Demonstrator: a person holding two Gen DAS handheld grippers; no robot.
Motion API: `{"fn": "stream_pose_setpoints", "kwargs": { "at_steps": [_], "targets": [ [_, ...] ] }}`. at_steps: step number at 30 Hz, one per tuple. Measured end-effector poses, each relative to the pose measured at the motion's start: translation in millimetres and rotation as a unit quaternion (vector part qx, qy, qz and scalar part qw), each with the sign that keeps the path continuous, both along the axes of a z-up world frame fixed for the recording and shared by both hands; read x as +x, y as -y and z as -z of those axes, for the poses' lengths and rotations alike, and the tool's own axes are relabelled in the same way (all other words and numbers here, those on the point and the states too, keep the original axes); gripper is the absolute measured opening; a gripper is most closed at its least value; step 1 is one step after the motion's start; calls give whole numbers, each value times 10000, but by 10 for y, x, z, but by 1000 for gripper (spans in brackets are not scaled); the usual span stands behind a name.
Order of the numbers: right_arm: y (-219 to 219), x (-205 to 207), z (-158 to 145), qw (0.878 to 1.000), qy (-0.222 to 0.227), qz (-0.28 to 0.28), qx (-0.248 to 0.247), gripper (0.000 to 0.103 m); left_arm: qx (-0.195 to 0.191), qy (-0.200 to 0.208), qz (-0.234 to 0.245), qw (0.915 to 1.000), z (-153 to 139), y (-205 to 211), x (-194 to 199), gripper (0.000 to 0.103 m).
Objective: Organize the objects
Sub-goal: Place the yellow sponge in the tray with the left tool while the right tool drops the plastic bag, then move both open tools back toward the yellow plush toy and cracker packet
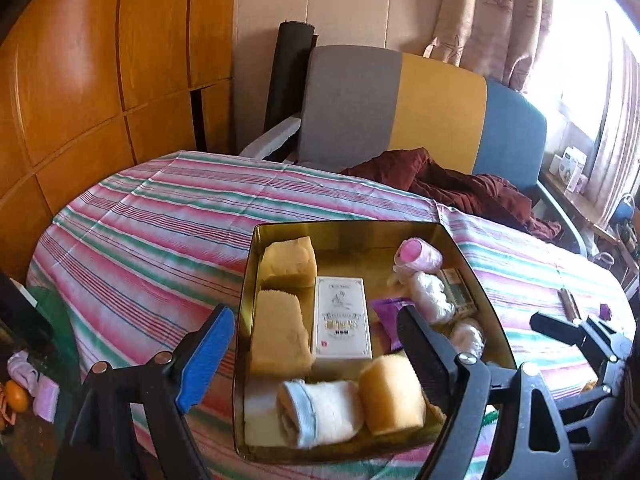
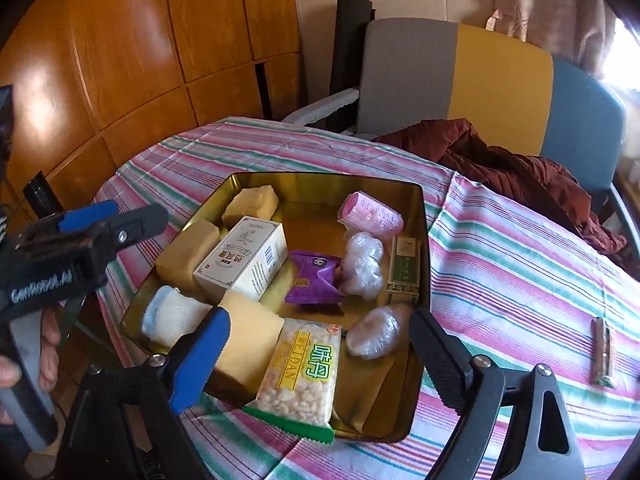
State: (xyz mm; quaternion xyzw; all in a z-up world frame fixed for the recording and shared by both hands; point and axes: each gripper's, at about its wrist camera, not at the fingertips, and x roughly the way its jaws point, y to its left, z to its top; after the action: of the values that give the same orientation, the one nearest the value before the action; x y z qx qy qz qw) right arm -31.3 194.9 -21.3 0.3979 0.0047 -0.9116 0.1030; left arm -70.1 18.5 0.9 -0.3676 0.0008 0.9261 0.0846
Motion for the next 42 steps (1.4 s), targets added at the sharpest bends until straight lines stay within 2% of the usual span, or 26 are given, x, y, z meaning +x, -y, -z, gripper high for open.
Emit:
{"fn": "stream_pose_setpoints", "kwargs": {
  "at_steps": [15, 29, 36, 42],
  "targets": [
    [-265, 276, -96, 9989, -121, 438, -125, 97, -46, -141, 227, 9996, -77, -117, 292, 85],
    [-872, 526, -42, 9930, -22, 1166, -160, 98, -127, -89, 727, 9972, -70, -440, 399, 85],
    [-1360, 735, -2, 9851, 89, 1719, -49, 98, -163, -14, 1046, 9944, -48, -660, 433, 85],
    [-2041, 998, 29, 9642, 292, 2634, -72, 99, -176, 50, 1365, 9905, -21, -893, 445, 85]
  ]
}}
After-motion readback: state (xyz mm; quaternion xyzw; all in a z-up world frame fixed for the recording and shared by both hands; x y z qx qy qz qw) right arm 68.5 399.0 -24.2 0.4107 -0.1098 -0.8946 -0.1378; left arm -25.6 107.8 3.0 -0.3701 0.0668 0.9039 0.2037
